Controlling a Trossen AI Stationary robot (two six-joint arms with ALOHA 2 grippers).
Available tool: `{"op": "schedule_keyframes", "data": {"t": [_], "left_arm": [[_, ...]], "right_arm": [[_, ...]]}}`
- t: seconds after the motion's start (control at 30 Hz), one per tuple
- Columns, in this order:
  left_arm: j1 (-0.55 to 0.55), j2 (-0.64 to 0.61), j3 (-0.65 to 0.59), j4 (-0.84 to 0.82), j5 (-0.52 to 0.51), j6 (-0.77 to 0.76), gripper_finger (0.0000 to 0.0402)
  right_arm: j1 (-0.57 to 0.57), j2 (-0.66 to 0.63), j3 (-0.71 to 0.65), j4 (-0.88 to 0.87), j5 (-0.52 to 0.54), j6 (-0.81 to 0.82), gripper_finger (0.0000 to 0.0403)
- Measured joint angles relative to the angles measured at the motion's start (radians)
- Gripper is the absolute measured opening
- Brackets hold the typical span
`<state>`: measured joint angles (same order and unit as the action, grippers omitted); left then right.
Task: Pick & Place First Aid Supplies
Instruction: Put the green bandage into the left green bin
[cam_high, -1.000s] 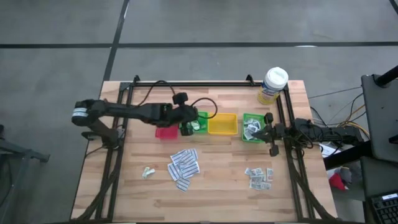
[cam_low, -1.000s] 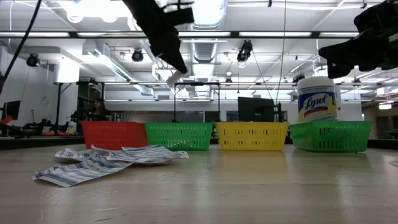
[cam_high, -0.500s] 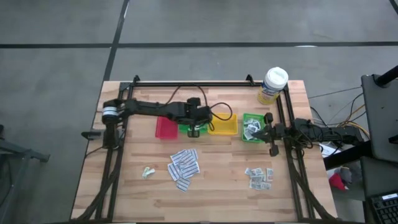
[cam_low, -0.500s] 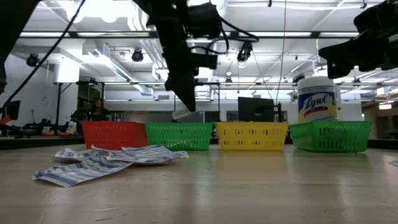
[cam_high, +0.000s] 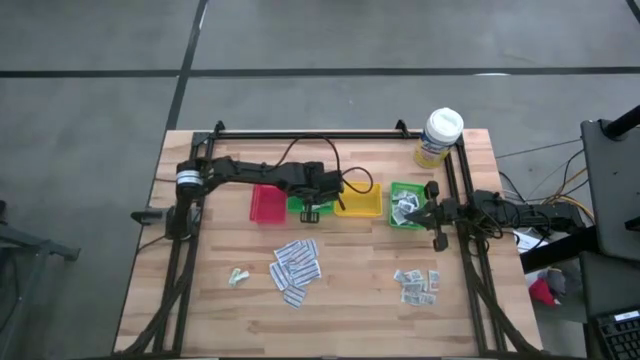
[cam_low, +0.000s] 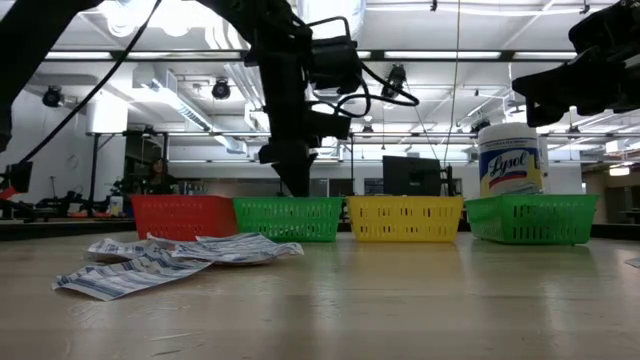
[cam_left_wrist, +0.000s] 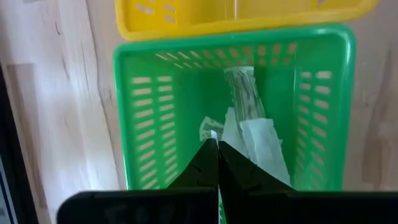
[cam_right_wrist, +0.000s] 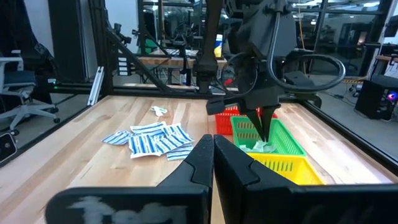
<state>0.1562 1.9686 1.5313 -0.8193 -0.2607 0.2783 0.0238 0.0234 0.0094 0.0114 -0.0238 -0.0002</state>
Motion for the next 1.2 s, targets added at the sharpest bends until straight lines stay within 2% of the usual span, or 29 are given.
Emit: {"op": "schedule_keyframes", "data": {"t": [0.27,0.63,0.77,1.03,1.2], "left_arm": [[0.000,0.000,-0.001,0.005,0.001,0.000,0.0000],[0.000,0.000,-0.076,0.041,-0.003,-0.015,0.0006],[0.000,0.000,-0.077,0.051,-0.005,-0.026,0.0031],[0.000,-0.005,-0.070,0.059,-0.010,-0.018,0.0109],[0.000,-0.028,-0.022,-0.001,-0.064,-0.016,0.0137]], "right_arm": [[0.000,0.000,0.000,0.000,0.000,0.000,0.0008],[0.000,0.000,0.000,0.000,0.000,0.000,0.0008],[0.000,0.000,0.000,0.000,0.000,0.000,0.0008],[0.000,-0.001,0.000,0.000,0.000,0.000,0.0008],[0.000,-0.001,0.000,0.000,0.000,0.000,0.0008]]}}
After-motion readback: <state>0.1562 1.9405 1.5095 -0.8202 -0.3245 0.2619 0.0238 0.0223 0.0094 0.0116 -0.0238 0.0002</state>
